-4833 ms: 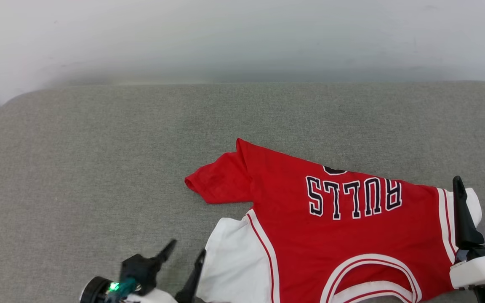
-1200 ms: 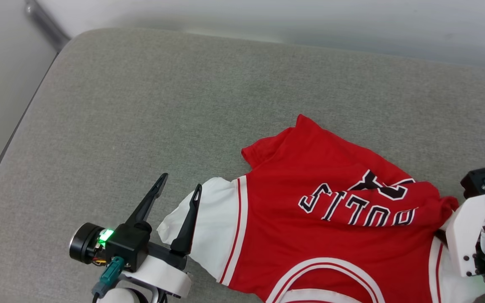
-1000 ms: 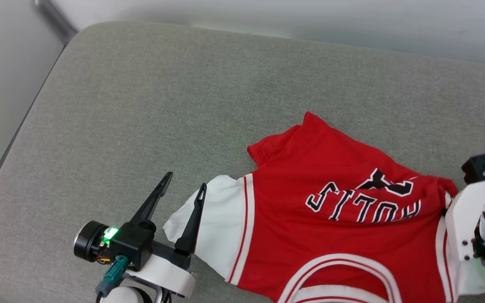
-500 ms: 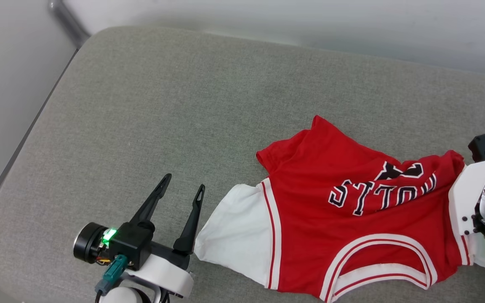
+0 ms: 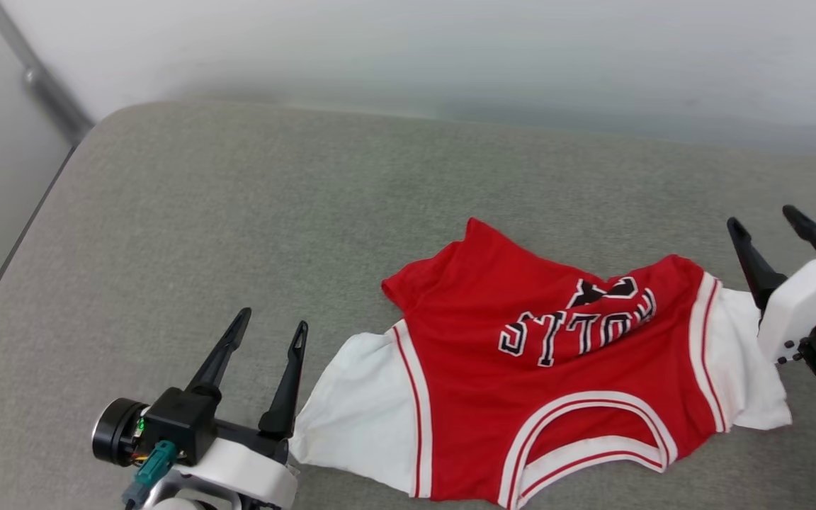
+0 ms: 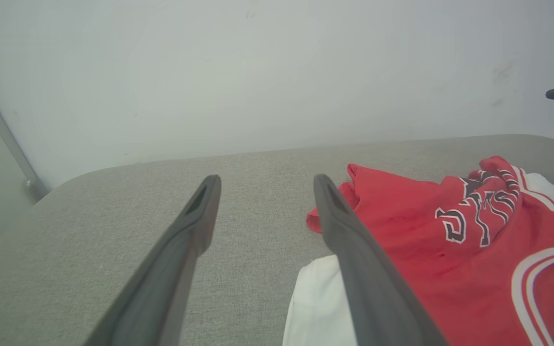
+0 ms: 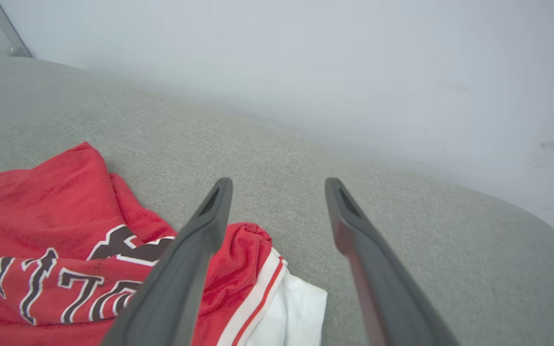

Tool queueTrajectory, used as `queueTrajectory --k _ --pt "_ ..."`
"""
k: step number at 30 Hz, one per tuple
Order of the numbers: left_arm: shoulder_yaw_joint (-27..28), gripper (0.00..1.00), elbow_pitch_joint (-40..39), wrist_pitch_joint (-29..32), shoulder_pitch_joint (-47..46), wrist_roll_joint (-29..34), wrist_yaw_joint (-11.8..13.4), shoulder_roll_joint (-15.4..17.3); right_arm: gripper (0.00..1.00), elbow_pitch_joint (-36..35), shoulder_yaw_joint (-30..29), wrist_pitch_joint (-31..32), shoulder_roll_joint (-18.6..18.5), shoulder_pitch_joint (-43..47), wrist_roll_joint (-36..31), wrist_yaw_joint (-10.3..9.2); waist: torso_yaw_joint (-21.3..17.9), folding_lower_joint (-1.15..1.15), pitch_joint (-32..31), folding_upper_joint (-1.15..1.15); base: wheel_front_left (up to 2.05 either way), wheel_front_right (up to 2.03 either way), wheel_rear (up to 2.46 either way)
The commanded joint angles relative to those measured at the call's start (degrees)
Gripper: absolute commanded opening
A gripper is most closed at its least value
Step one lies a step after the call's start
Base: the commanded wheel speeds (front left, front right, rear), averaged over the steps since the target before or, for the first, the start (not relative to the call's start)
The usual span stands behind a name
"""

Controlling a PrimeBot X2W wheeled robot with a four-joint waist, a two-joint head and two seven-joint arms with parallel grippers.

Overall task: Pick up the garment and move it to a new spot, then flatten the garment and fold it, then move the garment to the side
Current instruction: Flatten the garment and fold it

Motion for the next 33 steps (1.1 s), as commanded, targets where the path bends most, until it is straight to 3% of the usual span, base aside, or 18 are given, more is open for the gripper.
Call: queueTrajectory --k 1,7,16,22,27,30,33 --pt "0.6 1.00 -0.2 -0.1 0.9 -0.4 0.0 0.0 1.00 -2.1 -0.8 -2.4 0.0 1.9 0.9 -0.04 -1.8 0.00 -1.5 0.00 0.00 0.00 0.00" --pt "2.3 1.00 -0.7 -0.1 2.7 -1.4 0.0 0.2 1.00 -11.0 -5.0 -8.4 1.8 8.6 1.7 -0.04 -4.5 0.00 -3.1 0.00 0.00 0.00 0.00" --pt "3.9 1.00 -0.7 -0.1 6.0 -3.5 -0.4 -0.2 1.00 -22.3 -11.6 -10.8 9.4 21.6 -1.0 -0.03 -7.6 0.00 -4.6 0.00 0.00 0.00 0.00" --pt "3.6 1.00 -0.9 -0.1 8.1 -4.0 -0.6 -0.4 1.00 -25.4 -13.8 -12.1 13.1 27.4 -1.0 -0.03 -8.2 0.00 -4.9 0.00 0.00 0.00 0.00" --pt "2.5 1.00 0.0 0.3 8.9 -3.1 -0.6 0.5 1.00 -26.4 -14.1 -12.0 14.2 29.3 -0.9 -0.03 -8.4 0.00 -4.8 0.00 0.00 0.00 0.00" --pt "0.9 1.00 -0.3 4.9 8.6 -3.0 -0.8 1.7 1.00 -27.3 -14.0 -11.5 13.8 29.4 -1.1 -0.03 -8.4 0.00 -4.5 0.00 0.00 0.00 0.00" --pt "0.5 1.00 -1.9 14.1 8.4 -4.1 -0.4 3.1 1.00 -28.0 -14.2 -10.8 13.4 29.3 -0.9 -0.03 -8.5 0.00 -3.8 0.00 0.00 0.00 0.00"
